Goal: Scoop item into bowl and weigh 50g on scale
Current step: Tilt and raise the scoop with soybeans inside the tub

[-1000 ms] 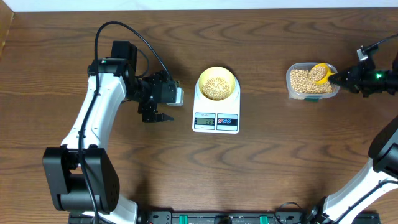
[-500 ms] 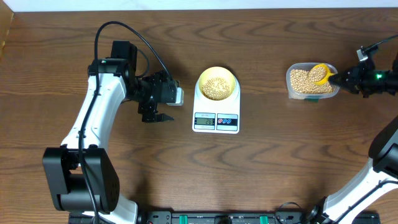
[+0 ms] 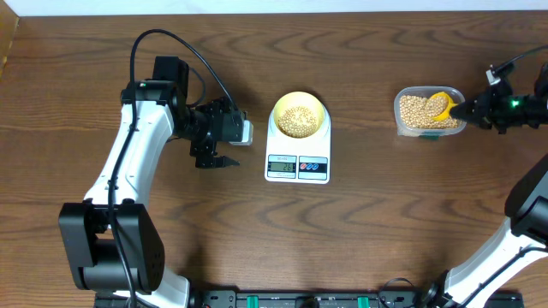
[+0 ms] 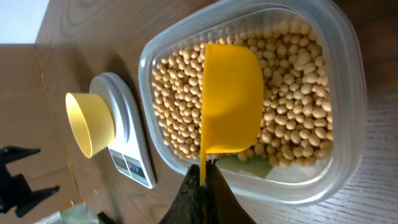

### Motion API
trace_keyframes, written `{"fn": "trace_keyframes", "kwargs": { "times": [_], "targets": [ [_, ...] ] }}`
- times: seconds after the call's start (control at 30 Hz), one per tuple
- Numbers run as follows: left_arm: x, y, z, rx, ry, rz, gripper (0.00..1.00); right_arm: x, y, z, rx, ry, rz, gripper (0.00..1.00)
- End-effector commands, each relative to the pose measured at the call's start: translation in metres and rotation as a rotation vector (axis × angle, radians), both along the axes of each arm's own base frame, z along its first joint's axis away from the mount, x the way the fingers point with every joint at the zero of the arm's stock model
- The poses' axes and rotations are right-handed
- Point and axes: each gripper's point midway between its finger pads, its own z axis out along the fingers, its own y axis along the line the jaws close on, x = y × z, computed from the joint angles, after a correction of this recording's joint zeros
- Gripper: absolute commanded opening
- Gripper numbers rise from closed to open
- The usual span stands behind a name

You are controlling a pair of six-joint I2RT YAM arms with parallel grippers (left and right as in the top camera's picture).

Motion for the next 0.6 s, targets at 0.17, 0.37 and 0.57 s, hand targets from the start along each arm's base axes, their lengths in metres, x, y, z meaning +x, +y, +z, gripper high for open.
{"fn": "trace_keyframes", "kwargs": {
  "times": [0.17,0.37,0.57],
  "targets": [
    [-0.001,-0.003,0.002,-0.015,-0.006,-0.014,0.98,-0.002,0.003,0.015,0.032,0.04,-0.043,0.01],
    [-0.001,-0.003,0.002,-0.015,-0.006,-0.014,0.97,-0.001,0.001,0.017,0.022,0.038,-0.048,0.01],
    [-0.001,-0.003,0.002,-0.015,-0.005,-0.014,0.98,0.002,0.0,0.027,0.063,-0.055,-0.011,0.01]
  ]
}}
